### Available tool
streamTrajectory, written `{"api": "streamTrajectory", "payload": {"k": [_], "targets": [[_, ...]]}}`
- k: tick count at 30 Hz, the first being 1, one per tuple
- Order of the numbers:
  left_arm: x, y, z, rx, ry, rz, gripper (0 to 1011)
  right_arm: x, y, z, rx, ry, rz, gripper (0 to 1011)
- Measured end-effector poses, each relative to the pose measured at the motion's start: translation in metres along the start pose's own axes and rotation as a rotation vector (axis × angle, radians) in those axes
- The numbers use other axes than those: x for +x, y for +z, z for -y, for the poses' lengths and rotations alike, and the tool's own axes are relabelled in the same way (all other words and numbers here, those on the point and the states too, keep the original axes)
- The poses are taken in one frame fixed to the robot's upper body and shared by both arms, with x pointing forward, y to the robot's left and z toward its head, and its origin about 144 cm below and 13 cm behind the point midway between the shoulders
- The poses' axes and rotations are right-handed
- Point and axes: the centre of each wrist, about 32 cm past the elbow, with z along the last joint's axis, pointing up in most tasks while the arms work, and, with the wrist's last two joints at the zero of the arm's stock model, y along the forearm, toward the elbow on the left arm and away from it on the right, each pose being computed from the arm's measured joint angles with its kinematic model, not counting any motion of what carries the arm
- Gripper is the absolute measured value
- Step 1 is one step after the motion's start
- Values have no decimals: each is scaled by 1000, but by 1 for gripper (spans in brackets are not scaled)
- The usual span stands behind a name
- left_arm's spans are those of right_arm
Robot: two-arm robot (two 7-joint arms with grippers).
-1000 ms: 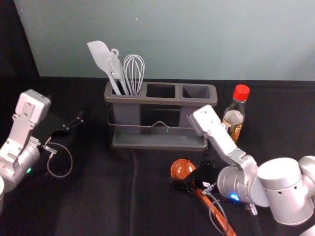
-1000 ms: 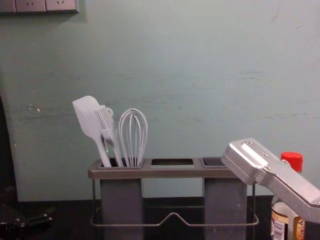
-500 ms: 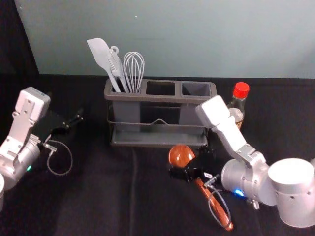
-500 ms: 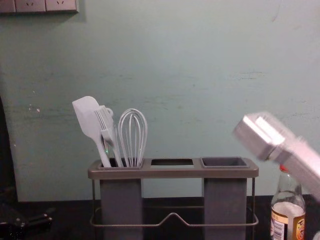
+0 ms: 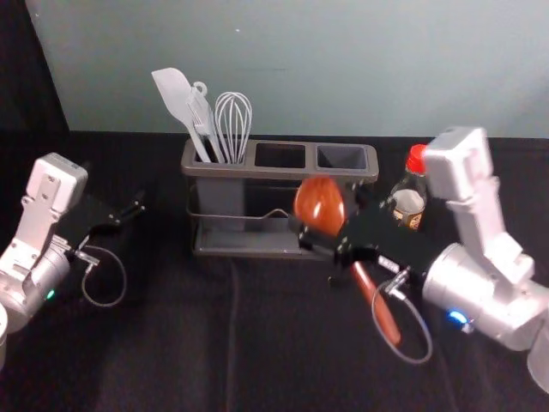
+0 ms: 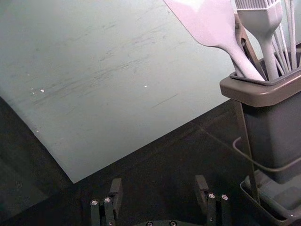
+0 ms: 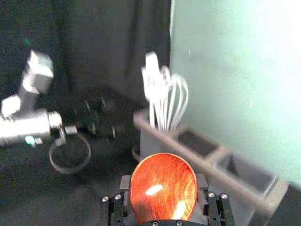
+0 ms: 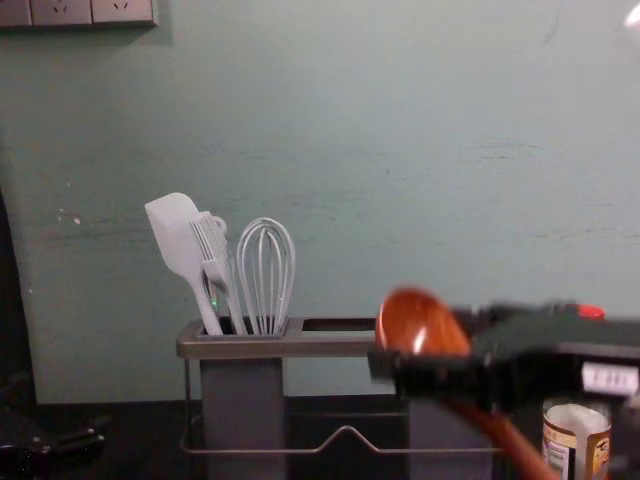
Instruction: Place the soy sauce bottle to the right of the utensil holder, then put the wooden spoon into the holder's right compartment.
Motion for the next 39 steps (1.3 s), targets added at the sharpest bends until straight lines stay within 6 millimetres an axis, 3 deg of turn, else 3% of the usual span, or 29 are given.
{"api": "streamTrajectory", "payload": {"k": [8,17,27,39], "targets": [[0,0,0,0,0,0,1005,12,16,10,228,-2,65,839],[0,0,0,0,0,0,1005,29,37,2,353,-35,99,839],[0,0,0,0,0,0,1005,43,50,-34,377,-143,124,839],[0,0,0,0,0,0,1005,60,46,-79,356,-199,125,839]]}}
